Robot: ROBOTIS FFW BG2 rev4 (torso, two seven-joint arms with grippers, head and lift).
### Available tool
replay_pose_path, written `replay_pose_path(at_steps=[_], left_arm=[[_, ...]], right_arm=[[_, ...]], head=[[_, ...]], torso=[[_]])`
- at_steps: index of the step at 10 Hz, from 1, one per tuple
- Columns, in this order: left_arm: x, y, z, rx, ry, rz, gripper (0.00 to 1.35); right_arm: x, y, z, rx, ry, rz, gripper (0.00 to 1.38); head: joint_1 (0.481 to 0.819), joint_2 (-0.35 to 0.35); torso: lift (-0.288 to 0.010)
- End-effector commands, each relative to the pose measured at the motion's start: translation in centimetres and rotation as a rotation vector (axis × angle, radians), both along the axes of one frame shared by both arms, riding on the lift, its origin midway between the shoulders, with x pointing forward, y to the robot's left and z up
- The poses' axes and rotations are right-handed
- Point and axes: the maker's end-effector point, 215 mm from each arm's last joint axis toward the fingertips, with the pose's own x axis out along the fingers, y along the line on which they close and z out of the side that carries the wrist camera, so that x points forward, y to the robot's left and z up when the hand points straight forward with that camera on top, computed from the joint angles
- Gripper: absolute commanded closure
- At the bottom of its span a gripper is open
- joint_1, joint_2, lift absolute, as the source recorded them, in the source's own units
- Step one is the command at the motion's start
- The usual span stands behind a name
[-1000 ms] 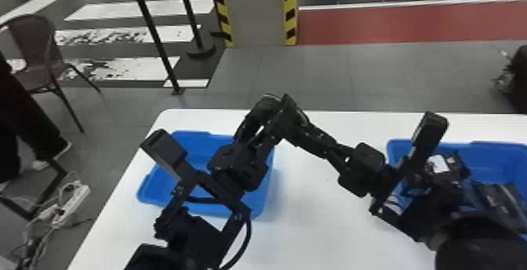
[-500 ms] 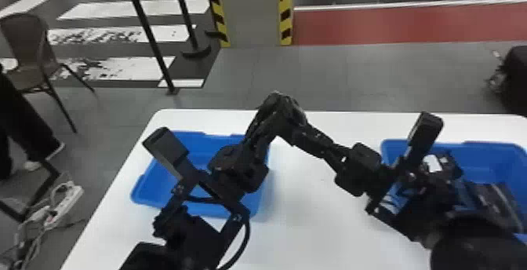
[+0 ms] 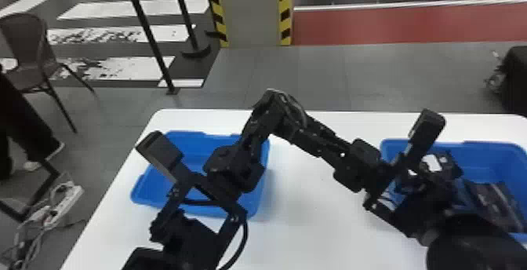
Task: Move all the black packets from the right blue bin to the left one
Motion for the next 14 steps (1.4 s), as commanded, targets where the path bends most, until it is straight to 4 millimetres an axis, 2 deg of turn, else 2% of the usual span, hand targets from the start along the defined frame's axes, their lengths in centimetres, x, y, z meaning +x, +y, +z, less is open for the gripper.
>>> replay_pose_path(at_steps=[1,3,5,6,7,8,9,10,11,13,14], left_arm=[[1.1,4.2,-0.3,0.038,-0.025,0.120,1.22],[2.8,11.3,-2.1,0.274,-0.058,0.330,1.22],[3.9,15.2,-5.7,0.448,-0.054,0.453,1.22],[4.5,16.1,-7.5,0.547,-0.037,0.470,1.22],[4.6,16.2,-8.1,0.611,-0.074,0.476,1.07],[4.7,16.2,-9.5,0.630,-0.044,0.463,0.60],[4.5,16.3,-10.0,0.633,-0.034,0.462,0.20],[4.1,16.3,-9.9,0.625,-0.042,0.467,0.08],[3.9,16.3,-9.4,0.618,-0.061,0.472,0.14],[3.3,15.1,-10.4,0.538,-0.035,0.430,0.16],[3.2,14.4,-10.7,0.518,-0.034,0.402,0.16]], right_arm=[[0.5,-1.5,0.0,-0.019,-0.029,-0.044,0.05],[1.7,-5.5,-0.7,-0.098,-0.048,-0.165,0.12],[2.1,-8.3,-1.6,-0.163,-0.039,-0.238,0.12],[2.4,-9.1,-1.8,-0.181,-0.040,-0.257,0.12],[2.6,-10.1,-2.6,-0.246,-0.017,-0.298,0.12],[2.3,-11.2,-2.4,-0.270,-0.008,-0.362,0.12],[2.1,-12.7,-2.9,-0.280,0.020,-0.426,0.12],[2.2,-14.1,-3.8,-0.303,0.051,-0.479,0.12],[2.2,-15.7,-3.6,-0.329,0.053,-0.531,0.12],[2.2,-19.5,-2.3,-0.430,0.047,-0.683,0.12],[2.2,-21.9,-2.8,-0.486,0.072,-0.768,0.12]], head=[[0.692,0.174],[0.681,0.202],[0.684,0.230],[0.693,0.236],[0.695,0.237],[0.695,0.231],[0.695,0.218],[0.695,0.204],[0.695,0.191],[0.695,0.160],[0.695,0.127]], torso=[[-0.110],[-0.110],[-0.110],[-0.110],[-0.110],[-0.110],[-0.110],[-0.110],[-0.110],[-0.110],[-0.110]])
